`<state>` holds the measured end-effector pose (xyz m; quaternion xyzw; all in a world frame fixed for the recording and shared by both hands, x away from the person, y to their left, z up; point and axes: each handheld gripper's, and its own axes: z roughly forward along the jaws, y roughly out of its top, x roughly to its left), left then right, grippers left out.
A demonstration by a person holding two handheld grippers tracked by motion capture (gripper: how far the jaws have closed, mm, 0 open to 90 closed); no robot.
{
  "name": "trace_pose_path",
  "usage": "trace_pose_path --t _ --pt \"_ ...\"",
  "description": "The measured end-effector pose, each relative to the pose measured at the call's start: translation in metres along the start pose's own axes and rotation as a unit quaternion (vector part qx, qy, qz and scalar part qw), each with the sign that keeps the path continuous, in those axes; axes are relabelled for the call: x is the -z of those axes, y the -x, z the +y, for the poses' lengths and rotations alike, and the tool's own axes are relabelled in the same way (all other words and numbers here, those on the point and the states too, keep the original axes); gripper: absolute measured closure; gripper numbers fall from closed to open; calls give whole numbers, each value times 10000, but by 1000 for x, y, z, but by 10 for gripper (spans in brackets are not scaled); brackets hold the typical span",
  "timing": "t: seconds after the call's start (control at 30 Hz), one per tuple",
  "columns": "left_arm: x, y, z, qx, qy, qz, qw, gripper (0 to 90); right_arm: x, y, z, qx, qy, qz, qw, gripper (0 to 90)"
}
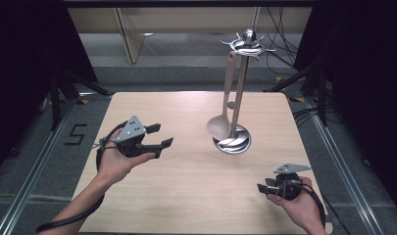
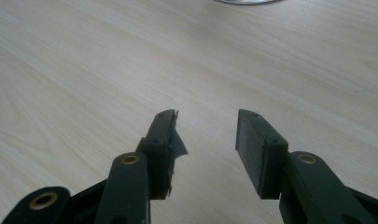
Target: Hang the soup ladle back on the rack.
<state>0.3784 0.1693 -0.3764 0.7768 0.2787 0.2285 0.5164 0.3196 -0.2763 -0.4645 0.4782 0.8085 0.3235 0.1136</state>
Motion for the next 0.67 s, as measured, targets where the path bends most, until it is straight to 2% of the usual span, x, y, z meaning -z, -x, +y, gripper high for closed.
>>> trace_pose_path --t 0.03,0.07,0.1,0.13,0.17,0.2,0.23,0.27,0.3,0.33,0.37,0.43,0.47,0.5,0.53,0.57,0.6,0.67 --pt "1 2 -17 55 -60 -8 10000 366 0 2 1 115 -51 -5 9999 581" --pt "1 3 -25 61 -129 8 9999 368 0 1 1 103 -62 -9 9999 581" --pt "1 3 -25 61 -129 8 9999 369 0 1 1 103 -62 -9 9999 581" --pt "1 4 -35 88 -174 5 9998 369 -1 2 0 198 -33 -34 9998 580" --pt "0 6 -54 165 -315 5 9994 369 -2 1 0 101 42 14 9999 579" --pt "-1 7 -64 207 -384 4 9990 369 -2 1 0 90 19 6 10000 578" --pt "-1 7 -64 207 -384 4 9990 371 -1 0 0 37 -77 -14 10000 577" --pt "-3 8 -74 261 -454 20 9986 373 -5 0 -2 -2 198 26 9998 577" --pt "-5 8 -83 256 -550 13 9982 374 -7 1 -2 134 258 -20 9996 577" --pt "-7 10 -89 384 -649 -24 9971 374 -7 2 -1 176 176 -1 9997 576" --pt "-10 12 -95 578 -716 -111 9957 374 -8 2 -2 192 297 30 9994 575" --pt "-11 12 -95 531 -714 -124 9960 376 -8 1 -2 137 313 50 9994 572" --pt "-12 13 -95 653 -694 -108 9954 376 -8 1 -2 137 313 50 9994 572" --pt "-12 13 -95 614 -681 -75 9958 376 -9 1 -2 212 374 67 9991 571" --pt "-13 11 -94 515 -626 -103 9967 377 -8 1 -2 188 326 56 9993 570" --pt "-14 10 -96 518 -620 -66 9967 378 -6 2 -2 213 215 34 9995 565" --pt "-13 10 -97 561 -657 -32 9963 380 -4 1 -1 74 170 73 9998 563" --pt "-14 10 -99 557 -663 -59 9962 381 -4 0 -1 11 138 80 9999 560"
